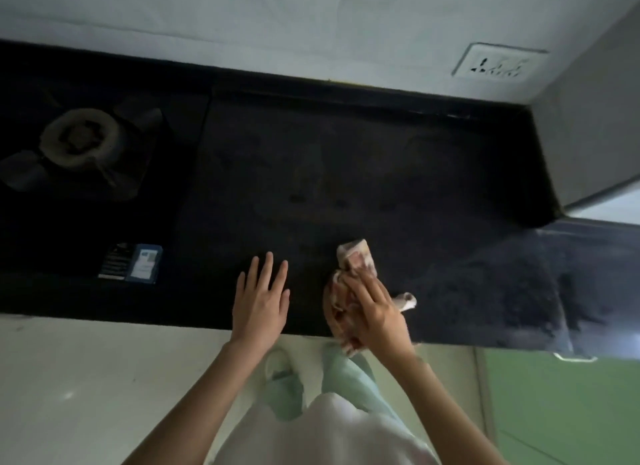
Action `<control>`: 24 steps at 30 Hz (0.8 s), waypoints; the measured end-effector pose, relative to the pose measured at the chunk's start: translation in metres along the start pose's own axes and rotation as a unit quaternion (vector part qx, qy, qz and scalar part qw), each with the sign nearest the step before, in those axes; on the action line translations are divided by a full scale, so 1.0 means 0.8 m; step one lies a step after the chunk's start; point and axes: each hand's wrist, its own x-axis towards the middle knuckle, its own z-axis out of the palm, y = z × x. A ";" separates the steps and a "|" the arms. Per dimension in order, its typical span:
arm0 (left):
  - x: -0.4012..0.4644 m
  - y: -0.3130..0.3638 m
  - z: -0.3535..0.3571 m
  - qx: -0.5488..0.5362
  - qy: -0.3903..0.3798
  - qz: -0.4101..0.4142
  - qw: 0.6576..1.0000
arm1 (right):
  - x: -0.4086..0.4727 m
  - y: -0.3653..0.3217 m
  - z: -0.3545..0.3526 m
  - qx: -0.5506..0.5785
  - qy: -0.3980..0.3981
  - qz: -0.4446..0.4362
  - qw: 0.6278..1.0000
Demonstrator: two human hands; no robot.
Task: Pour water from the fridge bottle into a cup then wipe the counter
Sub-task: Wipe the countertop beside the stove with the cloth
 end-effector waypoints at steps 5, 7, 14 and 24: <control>-0.002 -0.006 -0.001 -0.001 -0.003 0.017 1.000 | -0.028 0.066 -0.038 -0.003 0.072 0.177 0.982; -0.001 -0.006 -0.004 -0.007 -0.005 0.019 1.000 | 0.010 0.080 -0.038 -0.011 0.087 0.239 0.967; -0.001 -0.008 -0.004 -0.004 -0.015 0.030 0.999 | 0.076 -0.015 0.018 -0.012 0.031 0.124 0.992; 0.002 -0.015 0.000 0.000 -0.010 0.046 0.999 | -0.073 0.075 -0.053 0.005 0.114 0.199 0.973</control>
